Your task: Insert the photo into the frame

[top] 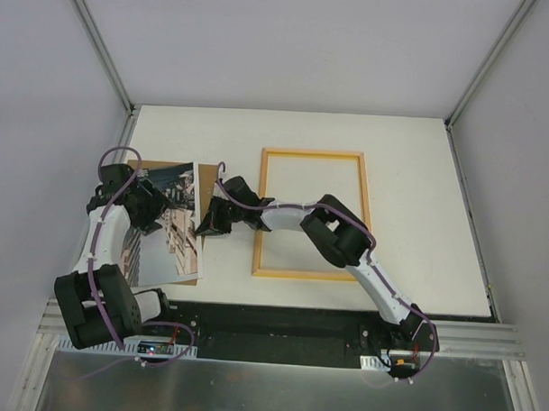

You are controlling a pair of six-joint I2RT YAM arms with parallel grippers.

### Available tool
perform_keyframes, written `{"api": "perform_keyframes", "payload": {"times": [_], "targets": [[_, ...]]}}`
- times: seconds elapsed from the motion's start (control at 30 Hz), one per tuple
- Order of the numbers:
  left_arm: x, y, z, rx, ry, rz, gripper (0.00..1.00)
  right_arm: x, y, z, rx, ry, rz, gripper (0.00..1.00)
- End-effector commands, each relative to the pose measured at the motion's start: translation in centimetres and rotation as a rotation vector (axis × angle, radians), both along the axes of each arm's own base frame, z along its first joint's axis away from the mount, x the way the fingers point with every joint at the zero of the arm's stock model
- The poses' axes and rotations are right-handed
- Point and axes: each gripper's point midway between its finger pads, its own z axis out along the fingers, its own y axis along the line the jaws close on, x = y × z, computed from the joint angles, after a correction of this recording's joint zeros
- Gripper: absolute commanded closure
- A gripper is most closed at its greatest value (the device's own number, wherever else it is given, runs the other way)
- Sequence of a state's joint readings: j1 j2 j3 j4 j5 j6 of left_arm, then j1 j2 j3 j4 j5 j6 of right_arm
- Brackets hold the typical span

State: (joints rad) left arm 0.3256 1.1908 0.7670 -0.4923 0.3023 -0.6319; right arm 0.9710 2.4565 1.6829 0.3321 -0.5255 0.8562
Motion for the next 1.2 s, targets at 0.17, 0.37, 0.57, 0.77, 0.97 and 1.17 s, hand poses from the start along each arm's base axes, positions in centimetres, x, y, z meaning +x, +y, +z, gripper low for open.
{"api": "perform_keyframes", "payload": {"times": [0.17, 0.37, 0.57, 0.77, 0.97, 1.17], "targets": [[3.7, -2.9, 4.8, 0.273, 0.013, -0.202, 0.29, 0.6, -3.1, 6.9, -0.081, -0.24, 0.019, 0.99], [6.5, -4.4, 7.1, 0.355, 0.01, -0.249, 0.29, 0.3, -5.6, 8.0, -0.164, -0.303, 0.023, 0.99], [8.5, -6.2, 8.8, 0.42, 0.019, -0.329, 0.29, 0.6, -7.3, 9.6, -0.232, -0.365, 0.028, 0.99], [9.3, -8.0, 9.3, 0.459, 0.024, -0.402, 0.29, 0.9, -8.2, 10.1, -0.288, -0.392, 0.026, 0.99], [9.6, -9.4, 8.2, 0.43, 0.052, -0.434, 0.29, 1.0, -8.9, 10.8, -0.299, -0.42, 0.012, 0.99], [10.6, -10.0, 9.0, 0.41, 0.027, -0.449, 0.29, 1.1, -10.2, 11.6, -0.331, -0.459, 0.001, 0.99]]}}
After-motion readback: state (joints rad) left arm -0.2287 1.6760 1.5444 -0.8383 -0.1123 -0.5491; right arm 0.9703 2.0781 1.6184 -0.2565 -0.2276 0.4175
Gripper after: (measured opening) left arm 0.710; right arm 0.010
